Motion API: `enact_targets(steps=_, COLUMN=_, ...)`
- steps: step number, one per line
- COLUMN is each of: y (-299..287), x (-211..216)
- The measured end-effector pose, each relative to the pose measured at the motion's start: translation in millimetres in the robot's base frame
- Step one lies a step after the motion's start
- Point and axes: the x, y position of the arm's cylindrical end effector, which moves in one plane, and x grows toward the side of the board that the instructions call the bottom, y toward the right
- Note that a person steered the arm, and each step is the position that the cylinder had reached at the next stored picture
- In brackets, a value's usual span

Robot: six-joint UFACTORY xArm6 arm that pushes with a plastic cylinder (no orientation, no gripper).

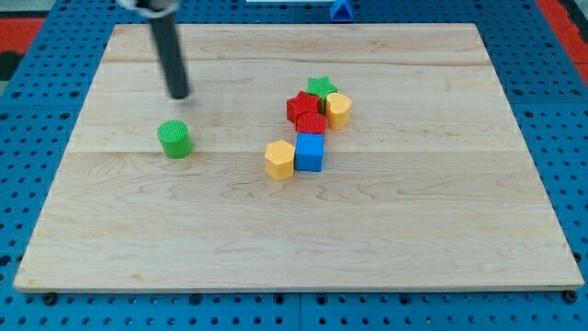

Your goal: Push green circle closer to the red star

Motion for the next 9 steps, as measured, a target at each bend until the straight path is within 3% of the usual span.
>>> enact_targets(steps=1, y=-85.7, x=23.5)
enact_targets(steps=3, y=-61.8, x=153.5)
enact_targets(steps=5, y=25.5, x=138.7)
enact_targets(steps=7, y=13.2, x=96.9)
enact_targets(steps=9, y=57.6, x=51.3)
